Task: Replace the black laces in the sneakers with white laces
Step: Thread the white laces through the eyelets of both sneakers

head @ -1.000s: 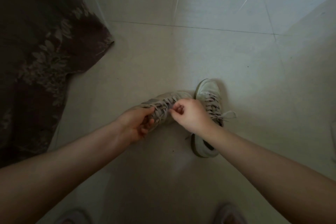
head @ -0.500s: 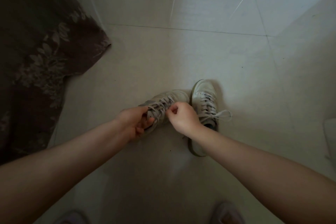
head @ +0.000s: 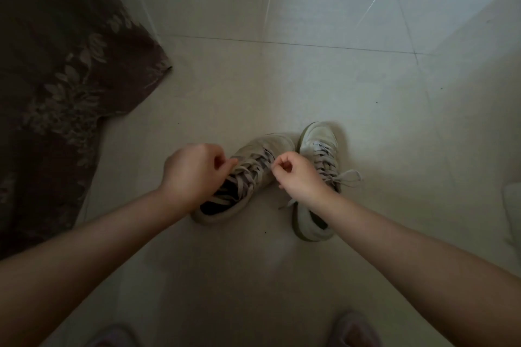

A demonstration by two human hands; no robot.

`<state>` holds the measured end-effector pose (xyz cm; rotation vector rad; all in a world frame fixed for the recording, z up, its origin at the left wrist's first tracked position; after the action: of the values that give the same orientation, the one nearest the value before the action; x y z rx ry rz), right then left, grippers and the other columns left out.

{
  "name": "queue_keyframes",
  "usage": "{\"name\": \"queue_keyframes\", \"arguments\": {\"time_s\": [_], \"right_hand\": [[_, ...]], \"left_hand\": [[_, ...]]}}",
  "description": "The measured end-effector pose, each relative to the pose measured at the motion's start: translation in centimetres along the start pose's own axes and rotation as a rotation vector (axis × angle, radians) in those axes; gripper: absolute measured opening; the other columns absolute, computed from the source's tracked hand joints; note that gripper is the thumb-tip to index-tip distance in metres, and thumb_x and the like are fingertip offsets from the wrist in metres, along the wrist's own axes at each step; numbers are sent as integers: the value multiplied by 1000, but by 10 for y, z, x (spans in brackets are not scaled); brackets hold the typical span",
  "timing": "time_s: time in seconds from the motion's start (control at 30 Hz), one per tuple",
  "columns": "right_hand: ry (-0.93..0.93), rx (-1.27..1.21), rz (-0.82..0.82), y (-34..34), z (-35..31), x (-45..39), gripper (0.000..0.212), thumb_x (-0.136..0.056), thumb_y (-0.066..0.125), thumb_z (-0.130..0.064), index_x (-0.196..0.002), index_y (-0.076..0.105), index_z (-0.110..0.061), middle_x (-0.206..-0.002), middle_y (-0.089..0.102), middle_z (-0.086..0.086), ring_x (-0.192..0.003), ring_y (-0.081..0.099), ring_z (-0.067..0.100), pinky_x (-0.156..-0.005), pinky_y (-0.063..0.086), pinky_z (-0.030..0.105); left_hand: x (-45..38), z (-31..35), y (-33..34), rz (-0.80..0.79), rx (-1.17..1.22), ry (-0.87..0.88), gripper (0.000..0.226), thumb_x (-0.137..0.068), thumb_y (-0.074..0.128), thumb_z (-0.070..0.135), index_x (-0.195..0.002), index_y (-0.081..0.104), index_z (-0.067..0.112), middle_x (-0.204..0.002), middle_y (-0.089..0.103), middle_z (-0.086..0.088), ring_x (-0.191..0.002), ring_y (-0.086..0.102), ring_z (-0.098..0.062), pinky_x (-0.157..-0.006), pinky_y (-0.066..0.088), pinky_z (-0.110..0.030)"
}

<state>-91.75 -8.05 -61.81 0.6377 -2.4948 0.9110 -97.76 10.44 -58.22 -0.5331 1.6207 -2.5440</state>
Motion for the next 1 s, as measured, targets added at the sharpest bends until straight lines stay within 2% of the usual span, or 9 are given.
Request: {"name": "queue_keyframes", "arguments": {"time_s": [0.07,0.17,0.37,0.43,0.57,0.7,0.83,0.9,1.0], "right_hand": [[-157,103,93,5,3,2,6,-89,61,-19,-89,63,-12,-73,54,-7,-66,50,4,-63,43,16],[-239,146,136,12,2,6,10,-86,65,-18,-89,69,-10,-70,56,-10,-63,50,-3,-60,38,8],[-147,187,179,13,-5,3,17,-83,70,-28,-87,74,-12,-78,69,0,-76,65,15,-71,53,30],[-114,212,163,14,-6,3,16,-83,68,-27,-85,74,-12,-81,71,5,-79,66,21,-72,55,37],[-62,304,125,18,-12,3,15,-83,63,-26,-86,69,-13,-91,70,8,-89,64,27,-78,53,40],[-142,424,29,20,-14,3,23,-93,50,-25,-99,60,-5,-102,62,13,-94,59,32,-73,46,34],[-206,450,-136,17,-10,9,25,-99,39,-16,-114,48,1,-116,49,17,-106,50,29,-78,33,26],[-218,404,-179,11,-8,11,17,-99,38,-14,-106,48,-3,-110,48,14,-97,48,22,-71,31,19],[-131,314,-229,2,-5,11,12,-101,36,-20,-99,46,-12,-93,46,0,-73,41,5,-56,29,13]], "left_hand": [[-12,5,0,41,73,169,15,-88,61,36,-84,68,23,-75,64,5,-74,61,-19,-61,45,-28],[-39,11,13,-166,143,276,17,-88,63,26,-100,73,19,-96,68,-3,-88,61,-19,-76,45,-27],[-60,23,24,-320,30,264,13,-82,70,27,-94,70,24,-81,59,7,-81,59,-14,-67,43,-23],[-58,26,24,-353,-22,285,12,-83,67,29,-94,67,25,-83,58,8,-85,59,-15,-65,41,-23],[-53,30,31,-389,-73,324,13,-88,56,21,-96,63,15,-101,61,-6,-97,57,-25,-71,39,-26],[-49,22,32,-427,128,188,10,-92,54,15,-94,60,7,-89,57,-6,-94,57,-28,-65,32,-24],[-40,18,26,-512,199,123,14,-98,44,14,-93,56,7,-85,52,-6,-82,49,-19,-61,29,-25],[-35,14,24,-543,250,92,14,-98,43,13,-88,52,10,-82,52,-4,-80,47,-16,-60,31,-27],[-32,2,28,-552,462,-23,19,-99,43,13,-81,49,14,-81,54,-5,-81,52,-19,-75,47,-35]]}}
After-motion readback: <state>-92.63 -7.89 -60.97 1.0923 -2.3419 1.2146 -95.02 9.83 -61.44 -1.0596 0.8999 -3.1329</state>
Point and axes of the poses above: each hand's wrist, its own x-axis away from the middle knuckle, its own y-axis out of the palm, z = x × y, the point moved 1 cm from there along -x, towards the middle knuckle
